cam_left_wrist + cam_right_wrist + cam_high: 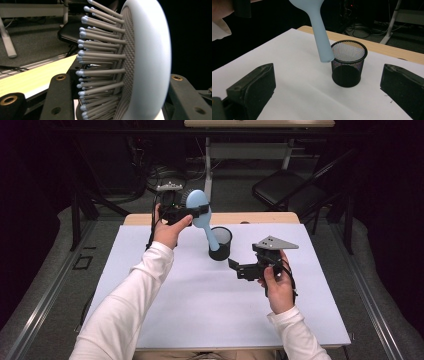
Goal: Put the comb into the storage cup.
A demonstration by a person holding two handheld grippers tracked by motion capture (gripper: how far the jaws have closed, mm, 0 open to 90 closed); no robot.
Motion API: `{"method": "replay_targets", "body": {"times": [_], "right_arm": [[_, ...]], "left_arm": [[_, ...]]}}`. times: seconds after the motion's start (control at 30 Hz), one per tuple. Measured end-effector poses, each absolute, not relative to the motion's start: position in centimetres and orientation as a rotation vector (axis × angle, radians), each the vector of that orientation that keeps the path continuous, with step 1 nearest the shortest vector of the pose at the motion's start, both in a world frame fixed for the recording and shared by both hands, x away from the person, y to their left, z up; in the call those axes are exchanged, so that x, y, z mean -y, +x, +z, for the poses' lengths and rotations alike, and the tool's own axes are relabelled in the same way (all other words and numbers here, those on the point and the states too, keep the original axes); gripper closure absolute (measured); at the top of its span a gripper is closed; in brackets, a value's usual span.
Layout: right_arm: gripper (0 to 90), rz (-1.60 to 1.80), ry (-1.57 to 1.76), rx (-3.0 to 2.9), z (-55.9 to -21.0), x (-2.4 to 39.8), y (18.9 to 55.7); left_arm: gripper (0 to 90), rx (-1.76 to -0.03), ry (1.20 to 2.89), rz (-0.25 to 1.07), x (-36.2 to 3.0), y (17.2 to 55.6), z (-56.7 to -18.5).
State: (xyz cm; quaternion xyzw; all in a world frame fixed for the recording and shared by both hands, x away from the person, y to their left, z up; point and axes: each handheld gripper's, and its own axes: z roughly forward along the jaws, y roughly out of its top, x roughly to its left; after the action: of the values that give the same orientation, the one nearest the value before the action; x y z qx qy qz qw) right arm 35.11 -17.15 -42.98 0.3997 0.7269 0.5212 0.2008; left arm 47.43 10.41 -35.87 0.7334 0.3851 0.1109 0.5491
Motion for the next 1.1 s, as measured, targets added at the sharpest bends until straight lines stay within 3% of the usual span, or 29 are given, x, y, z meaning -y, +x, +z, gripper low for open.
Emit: {"method": "replay_targets", "body": {"times": [1.1], "right_arm": [[0.0, 1.446, 1.109, -2.034, -43.1, 17.1, 35.0]], "left_arm": [[48.1, -0.937, 1.680, 0.336, -9.5, 48.6, -36.2]]}}
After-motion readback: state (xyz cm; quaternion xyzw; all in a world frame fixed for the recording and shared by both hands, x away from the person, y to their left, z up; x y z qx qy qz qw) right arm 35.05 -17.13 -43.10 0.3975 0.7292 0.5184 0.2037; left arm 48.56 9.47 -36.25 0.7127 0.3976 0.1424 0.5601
